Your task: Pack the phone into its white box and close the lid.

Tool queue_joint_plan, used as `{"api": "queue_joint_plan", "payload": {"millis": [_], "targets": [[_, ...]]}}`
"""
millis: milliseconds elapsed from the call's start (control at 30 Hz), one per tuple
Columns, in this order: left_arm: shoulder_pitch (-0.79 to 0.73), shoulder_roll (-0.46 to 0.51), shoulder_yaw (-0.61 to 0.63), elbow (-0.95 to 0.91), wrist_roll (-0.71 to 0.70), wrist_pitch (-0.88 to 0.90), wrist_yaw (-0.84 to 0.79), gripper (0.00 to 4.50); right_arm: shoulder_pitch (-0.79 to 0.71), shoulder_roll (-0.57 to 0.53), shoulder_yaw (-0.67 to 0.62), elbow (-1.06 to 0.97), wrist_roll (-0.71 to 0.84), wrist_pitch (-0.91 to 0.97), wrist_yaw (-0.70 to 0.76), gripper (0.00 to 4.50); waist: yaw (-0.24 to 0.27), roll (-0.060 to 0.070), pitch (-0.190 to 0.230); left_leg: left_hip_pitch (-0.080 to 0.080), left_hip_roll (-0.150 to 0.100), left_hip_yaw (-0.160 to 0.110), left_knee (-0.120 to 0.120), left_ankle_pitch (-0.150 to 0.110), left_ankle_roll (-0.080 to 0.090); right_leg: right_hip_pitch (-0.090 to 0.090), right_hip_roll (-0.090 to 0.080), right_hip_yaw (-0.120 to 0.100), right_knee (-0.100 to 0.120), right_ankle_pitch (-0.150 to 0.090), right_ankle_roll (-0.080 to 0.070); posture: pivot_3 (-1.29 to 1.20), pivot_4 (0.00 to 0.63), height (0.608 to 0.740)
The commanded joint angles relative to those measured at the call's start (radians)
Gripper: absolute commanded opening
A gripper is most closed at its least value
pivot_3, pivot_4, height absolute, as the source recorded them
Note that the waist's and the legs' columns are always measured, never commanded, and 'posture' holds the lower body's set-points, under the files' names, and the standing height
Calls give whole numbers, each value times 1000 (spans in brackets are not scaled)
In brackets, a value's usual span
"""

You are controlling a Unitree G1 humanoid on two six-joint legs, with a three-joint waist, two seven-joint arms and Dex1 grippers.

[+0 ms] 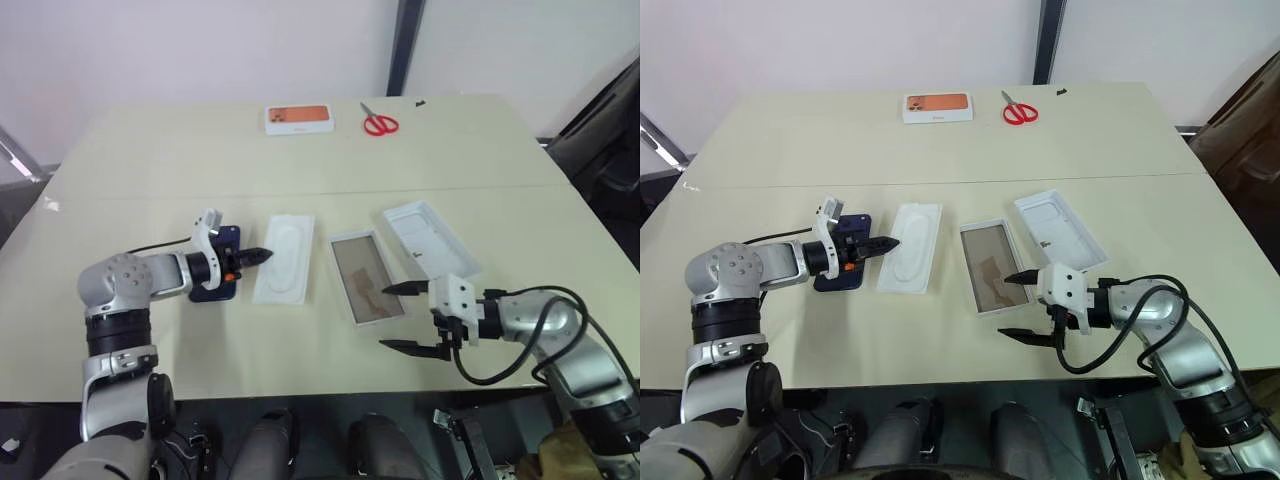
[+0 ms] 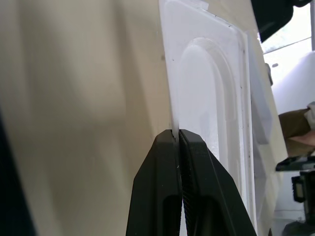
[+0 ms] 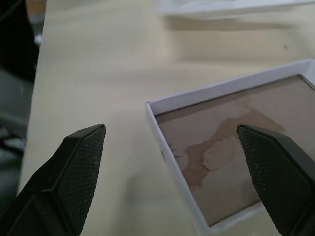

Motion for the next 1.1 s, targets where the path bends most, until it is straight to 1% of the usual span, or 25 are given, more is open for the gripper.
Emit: {"api": "queue_joint_plan", "payload": {"millis": [33, 67, 100, 133, 167, 233, 267, 300, 333, 367, 500, 600, 633, 800, 900, 933, 967, 1000, 1067, 1100], "targets": [[-33, -5, 36, -37, -33, 1, 19, 89, -55, 13, 54, 69, -50, -49, 32, 4500, 0, -1, 1, 0, 0, 0, 0, 0, 0, 0, 0, 0, 0, 0, 0, 0, 150, 740], [-37, -6, 41, -39, -34, -1, 27, 89, -65, 14, 72, 95, -68, -59, 42, 4500, 0, -1, 1, 0, 0, 0, 0, 0, 0, 0, 0, 0, 0, 0, 0, 0, 150, 740], [-41, -6, 47, -39, -36, 1, 38, 0, -75, 17, 86, 113, -76, -60, 52, 3956, 0, -2, 1, 0, 0, 0, 0, 0, 0, 0, 0, 0, 0, 0, 0, 0, 150, 740], [-44, -6, 52, -39, -38, 5, 45, 0, -86, 20, 99, 130, -83, -64, 61, 3651, 2, -2, 1, 0, 0, 0, 0, 0, 0, 0, 0, 0, 0, 0, 0, 0, 150, 740], [-45, -6, 57, -41, -40, 7, 52, 0, -95, 22, 109, 139, -85, -62, 73, 3185, 2, -2, 1, 0, 0, 0, 1, 0, 0, 0, 0, 0, 0, 0, 0, 0, 150, 740], [-42, -11, 66, -52, -46, 11, 66, 0, -106, 25, 118, 149, -83, -59, 87, 2086, 1, -2, 1, 0, 0, 0, 1, 0, 0, 0, 0, 0, 0, 0, 0, 0, 150, 740], [-39, -13, 68, -58, -48, 13, 72, 0, -114, 30, 120, 159, -86, -66, 88, 1655, 1, -2, 1, 0, 0, 0, 1, 0, 0, 0, 0, 0, 0, 0, 0, 0, 150, 740], [-36, -15, 70, -65, -50, 16, 78, 0, -122, 35, 120, 165, -86, -67, 89, 992, 1, -2, 1, 0, 0, 0, 1, 0, 0, 0, 0, 0, 0, 0, 0, 0, 150, 740], [-33, -17, 73, -70, -54, 19, 84, 0, -131, 40, 120, 170, -84, -67, 90, 578, 1, -2, 1, 0, 0, 0, 1, 0, 0, 0, 0, 0, 0, 0, 0, 0, 150, 740], [-31, -21, 76, -73, -57, 20, 91, 0, -144, 49, 118, 178, -81, -63, 87, 36, 1, -2, 1, 0, 0, 0, 1, 0, 0, 0, 0, 0, 0, 0, 0, 0, 150, 740], [-36, -39, 91, -76, -62, 19, 118, 0, -212, 137, 119, 198, -77, -43, 34, 36, -2, -3, 2, 0, 0, 0, 1, 1, -2, 0, 0, 0, 0, 0, 0, 0, 150, 740], [-57, -63, 114, -71, -73, 15, 141, 0, -252, 217, 147, 211, -127, -46, -37, 36, -1, -3, 2, 0, 0, 0, 1, 3, -5, -1, 1, 0, 1, 0, 0, 0, 150, 740], [-63, -67, 115, -71, -74, 15, 146, 0, -258, 233, 155, 214, -139, -52, -49, 36, 1, -3, 2, 0, 0, 0, 1, 4, -7, -1, 1, 0, 1, 0, 0, 0, 150, 740], [-95, -99, 129, -80, -92, 25, 188, 0, -257, 282, 200, 238, -184, -62, -81, 36, 3, -3, 2, -1, 0, 0, 2, 4, -8, -2, 1, 0, 1, 0, 1, 0, 150, 740], [-102, -114, 136, -83, -98, 32, 210, 0, -245, 297, 203, 222, -162, -36, -74, 870, -1, -3, 2, -1, 0, 0, 2, 4, -8, -1, 1, 0, 1, 1, 1, 0, 150, 740], [-101, -121, 135, -85, -100, 31, 217, 0, -243, 295, 207, 223, -183, -51, -88, 1294, -1, -3, 2, -1, 0, 0, 1, 4, -8, -1, 1, 0, 1, 1, 1, 0, 150, 740], [-97, -131, 132, -89, -101, 33, 225, 0, -241, 287, 201, 223, -196, -65, -100, 1851, -1, -3, 2, -1, 0, 0, 1, 5, -8, -1, 1, 0, 1, 1, 1, 0, 150, 740], [-93, -138, 130, -92, -102, 34, 231, 0, -240, 282, 196, 222, -203, -74, -109, 2271, -1, -3, 2, -1, 0, 0, 1, 5, -8, -1, 1, 0, 1, 1, 1, 0, 150, 740], [-86, -151, 123, -103, -103, 39, 239, 0, -241, 274, 170, 214, -195, -72, -122, 3190, -1, -3, 2, -1, 0, 0, 1, 5, -8, -1, 1, 0, 1, 1, 1, 0, 150, 740], [-82, -158, 119, -111, -104, 46, 244, 0, -240, 267, 149, 202, -182, -61, -127, 3190, -1, -3, 2, -1, 0, 0, 1, 5, -8, -1, 1, 0, 1, 1, 1, 0, 150, 740]]}}
